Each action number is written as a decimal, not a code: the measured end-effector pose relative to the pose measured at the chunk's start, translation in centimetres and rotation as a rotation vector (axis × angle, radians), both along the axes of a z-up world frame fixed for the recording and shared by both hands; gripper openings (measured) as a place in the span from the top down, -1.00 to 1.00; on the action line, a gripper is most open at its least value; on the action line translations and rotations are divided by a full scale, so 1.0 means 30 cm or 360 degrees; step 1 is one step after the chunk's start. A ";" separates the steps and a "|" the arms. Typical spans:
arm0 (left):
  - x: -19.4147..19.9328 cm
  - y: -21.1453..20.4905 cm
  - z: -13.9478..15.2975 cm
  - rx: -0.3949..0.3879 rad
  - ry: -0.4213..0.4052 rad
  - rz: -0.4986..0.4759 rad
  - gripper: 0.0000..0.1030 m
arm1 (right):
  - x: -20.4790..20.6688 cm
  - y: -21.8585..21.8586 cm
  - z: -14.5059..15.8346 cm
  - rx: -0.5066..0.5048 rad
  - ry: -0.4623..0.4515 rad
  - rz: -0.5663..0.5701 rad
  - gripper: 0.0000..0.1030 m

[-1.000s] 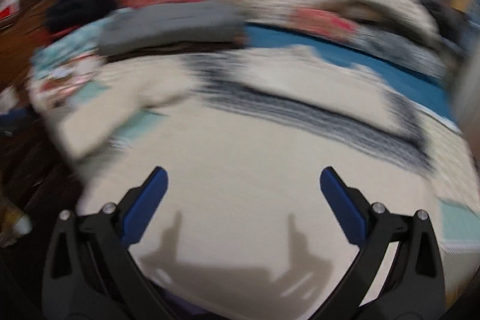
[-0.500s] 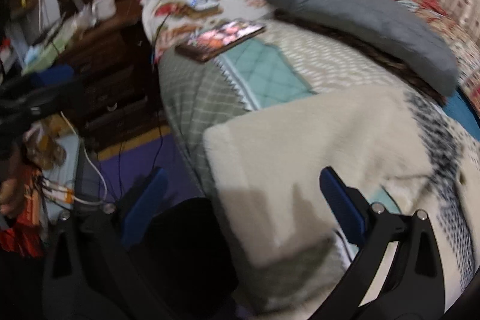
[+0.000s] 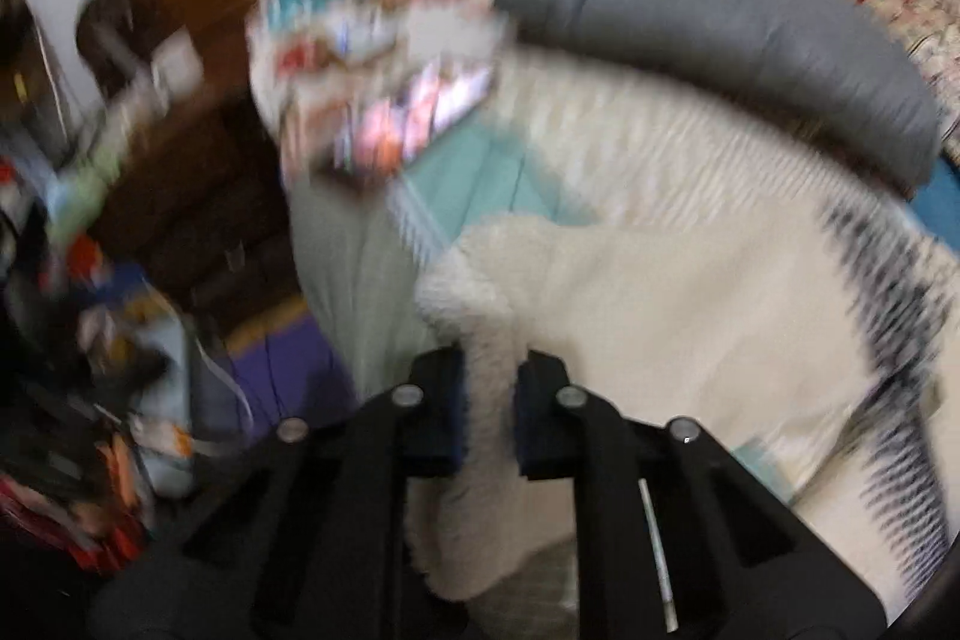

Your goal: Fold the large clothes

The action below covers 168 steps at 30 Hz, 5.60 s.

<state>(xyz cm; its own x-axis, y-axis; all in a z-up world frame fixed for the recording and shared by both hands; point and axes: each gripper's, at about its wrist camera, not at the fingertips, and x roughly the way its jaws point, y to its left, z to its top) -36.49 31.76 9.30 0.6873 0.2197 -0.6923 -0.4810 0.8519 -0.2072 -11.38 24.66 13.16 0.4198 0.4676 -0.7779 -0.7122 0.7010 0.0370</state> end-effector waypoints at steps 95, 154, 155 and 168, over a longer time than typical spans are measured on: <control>0.499 -0.671 -0.229 0.0038 0.0491 -0.1031 1.00 | -0.793 -1.855 -0.338 0.0681 0.0105 -0.1974 0.15; 0.360 -0.667 -0.276 -0.0616 0.0623 -0.1344 0.70 | -0.875 -1.745 -0.422 0.0794 0.0428 -0.1491 0.88; 0.360 -0.670 -0.269 -0.0633 0.0618 -0.1356 0.64 | -0.888 -1.745 -0.401 0.0802 0.0408 -0.1455 0.88; 0.601 -0.558 0.015 -0.1099 0.0218 -0.1247 0.57 | -0.739 -1.969 -0.088 0.1374 -0.0049 -0.1318 0.89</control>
<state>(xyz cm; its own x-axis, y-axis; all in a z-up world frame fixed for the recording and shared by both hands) -18.45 15.01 9.76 0.3732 -0.7238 -0.5804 0.0972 0.6526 -0.7514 -33.54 -34.42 10.51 0.8527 0.4096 -0.3242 -0.0649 0.6989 0.7122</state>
